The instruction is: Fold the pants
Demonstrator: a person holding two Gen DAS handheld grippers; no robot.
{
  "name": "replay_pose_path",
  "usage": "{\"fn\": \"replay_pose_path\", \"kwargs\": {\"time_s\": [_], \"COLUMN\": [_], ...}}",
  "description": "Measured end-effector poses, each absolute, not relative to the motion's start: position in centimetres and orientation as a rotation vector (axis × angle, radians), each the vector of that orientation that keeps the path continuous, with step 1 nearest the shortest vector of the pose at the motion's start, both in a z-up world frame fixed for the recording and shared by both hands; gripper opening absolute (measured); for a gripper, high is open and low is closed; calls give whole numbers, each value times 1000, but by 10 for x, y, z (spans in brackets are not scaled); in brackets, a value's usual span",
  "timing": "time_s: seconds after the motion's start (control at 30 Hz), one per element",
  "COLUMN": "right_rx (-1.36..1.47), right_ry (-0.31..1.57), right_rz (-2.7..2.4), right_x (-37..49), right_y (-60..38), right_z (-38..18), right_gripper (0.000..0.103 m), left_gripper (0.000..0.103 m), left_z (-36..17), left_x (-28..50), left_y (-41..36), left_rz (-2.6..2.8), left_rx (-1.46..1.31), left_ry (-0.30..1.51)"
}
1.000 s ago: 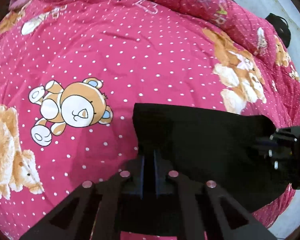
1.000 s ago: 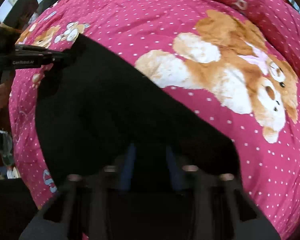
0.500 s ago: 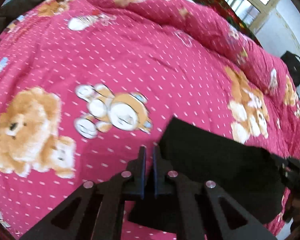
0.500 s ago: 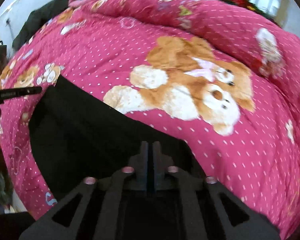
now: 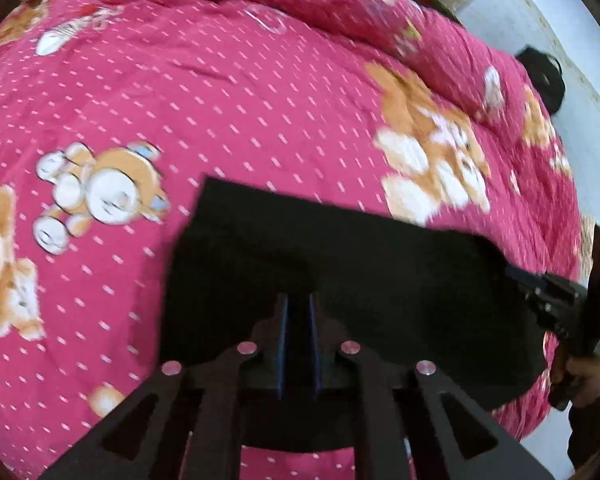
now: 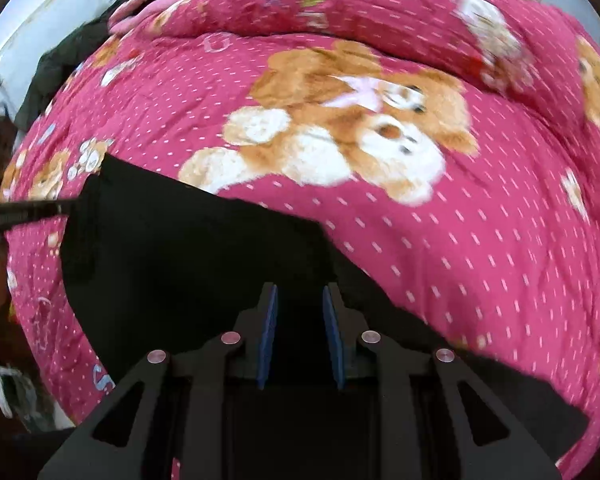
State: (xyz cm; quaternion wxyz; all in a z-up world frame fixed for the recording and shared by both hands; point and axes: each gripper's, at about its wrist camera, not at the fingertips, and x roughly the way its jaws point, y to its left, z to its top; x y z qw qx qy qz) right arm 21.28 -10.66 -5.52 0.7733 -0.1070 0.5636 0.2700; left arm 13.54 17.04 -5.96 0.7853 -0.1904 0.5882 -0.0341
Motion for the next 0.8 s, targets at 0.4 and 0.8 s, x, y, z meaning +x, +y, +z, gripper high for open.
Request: {"fn": "replay_pose_path", "kwargs": {"time_s": [0.4, 0.8], "right_rx": [-303, -161], "right_ry": [1267, 1231], "right_rz": [405, 411], "right_x": [253, 185], "right_y": [-126, -151], "right_z": [-82, -57], "right_gripper": [23, 36], "left_gripper": [15, 19], "left_z": [-68, -50], "left_x": [137, 65], "left_y": [189, 209], "left_rz": [21, 111], "left_rx": [-431, -440], "left_ry": [1297, 1297]}}
